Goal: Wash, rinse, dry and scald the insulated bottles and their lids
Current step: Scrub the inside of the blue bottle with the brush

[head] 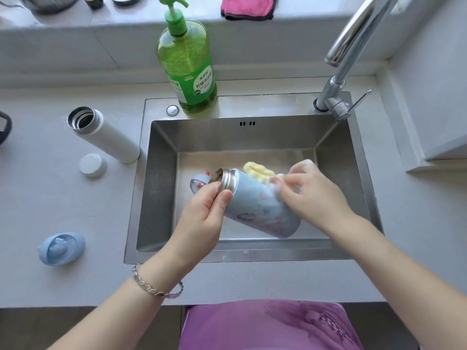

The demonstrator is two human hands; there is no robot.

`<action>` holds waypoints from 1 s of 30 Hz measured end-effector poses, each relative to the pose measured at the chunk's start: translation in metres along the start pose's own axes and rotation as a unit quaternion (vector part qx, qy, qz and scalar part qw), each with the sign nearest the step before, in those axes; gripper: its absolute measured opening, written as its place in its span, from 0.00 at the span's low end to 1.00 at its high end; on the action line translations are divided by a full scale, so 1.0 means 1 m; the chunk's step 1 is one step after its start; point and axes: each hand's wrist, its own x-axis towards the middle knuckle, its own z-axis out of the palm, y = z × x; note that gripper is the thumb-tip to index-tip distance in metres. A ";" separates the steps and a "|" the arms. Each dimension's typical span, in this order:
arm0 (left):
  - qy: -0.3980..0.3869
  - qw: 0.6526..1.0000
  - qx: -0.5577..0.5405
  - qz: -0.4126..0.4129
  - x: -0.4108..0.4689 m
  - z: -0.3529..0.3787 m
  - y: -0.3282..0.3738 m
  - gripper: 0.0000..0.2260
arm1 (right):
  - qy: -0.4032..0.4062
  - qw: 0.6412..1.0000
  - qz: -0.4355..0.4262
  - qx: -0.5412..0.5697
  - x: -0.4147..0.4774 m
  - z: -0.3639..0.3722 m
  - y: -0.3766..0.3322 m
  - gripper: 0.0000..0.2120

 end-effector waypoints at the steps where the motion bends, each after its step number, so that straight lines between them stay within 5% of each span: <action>1: -0.001 1.000 0.018 0.008 0.002 -0.002 -0.002 0.18 | -0.015 1.000 -0.007 0.007 0.000 0.002 0.003 0.13; 4: -0.014 0.999 0.042 0.026 0.005 -0.008 -0.004 0.17 | -0.074 0.992 -0.057 0.081 -0.010 0.012 0.001 0.06; 7: -0.027 0.996 0.058 0.058 0.005 -0.011 -0.006 0.18 | -0.151 0.964 -0.043 0.215 -0.012 0.012 0.004 0.25; 12: -0.001 0.996 0.051 0.067 0.007 -0.004 -0.010 0.18 | -0.112 0.954 -0.058 0.271 -0.019 0.018 -0.004 0.25; 20: 0.025 0.994 0.043 0.097 0.002 0.000 -0.013 0.19 | -0.108 0.966 -0.061 0.228 -0.011 0.005 -0.021 0.17; 25: 0.040 0.996 0.045 0.073 0.010 -0.009 -0.008 0.15 | -0.155 0.958 0.022 0.240 -0.003 0.009 -0.003 0.13; 30: 0.149 0.985 -0.047 -0.071 0.021 0.005 -0.003 0.19 | 0.006 0.989 -0.065 0.130 -0.019 0.021 -0.022 0.16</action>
